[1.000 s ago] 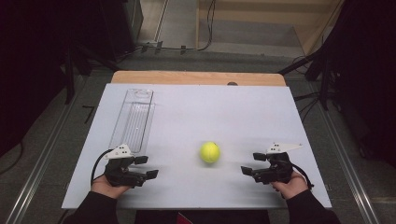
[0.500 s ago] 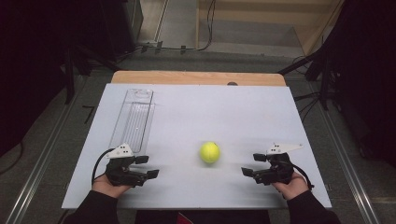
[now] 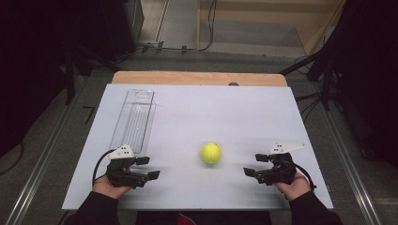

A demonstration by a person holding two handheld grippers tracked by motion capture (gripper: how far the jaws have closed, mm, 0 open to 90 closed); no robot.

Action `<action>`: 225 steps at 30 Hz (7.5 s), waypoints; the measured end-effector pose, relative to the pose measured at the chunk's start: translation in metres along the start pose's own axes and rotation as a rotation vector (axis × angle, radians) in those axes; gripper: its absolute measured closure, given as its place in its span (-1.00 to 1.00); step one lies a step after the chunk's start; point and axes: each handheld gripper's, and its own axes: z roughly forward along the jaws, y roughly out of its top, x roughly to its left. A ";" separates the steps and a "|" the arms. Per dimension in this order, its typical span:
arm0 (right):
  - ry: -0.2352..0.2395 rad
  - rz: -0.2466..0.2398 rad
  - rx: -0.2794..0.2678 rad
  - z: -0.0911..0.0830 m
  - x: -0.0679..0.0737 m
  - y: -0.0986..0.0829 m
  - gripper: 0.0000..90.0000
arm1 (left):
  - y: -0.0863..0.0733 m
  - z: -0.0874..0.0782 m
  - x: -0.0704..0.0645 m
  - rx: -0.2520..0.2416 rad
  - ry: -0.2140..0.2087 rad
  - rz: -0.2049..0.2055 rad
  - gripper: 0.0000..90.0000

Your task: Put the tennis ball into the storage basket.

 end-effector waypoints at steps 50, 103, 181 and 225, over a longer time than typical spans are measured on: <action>-0.025 -0.012 -0.030 0.005 -0.004 0.028 -0.62 | 0.000 -0.001 0.000 -0.006 0.011 -0.007 -0.44; 0.012 -0.068 -0.002 0.039 0.013 0.072 -1.00 | 0.000 0.002 -0.001 0.000 0.007 -0.005 -0.44; 0.063 -0.171 0.094 0.109 0.043 0.104 -1.00 | -0.001 0.001 0.000 0.004 0.000 -0.010 -0.44; 0.027 -0.172 0.159 0.124 0.043 0.079 -0.88 | -0.001 0.001 -0.001 0.000 -0.003 -0.013 -0.44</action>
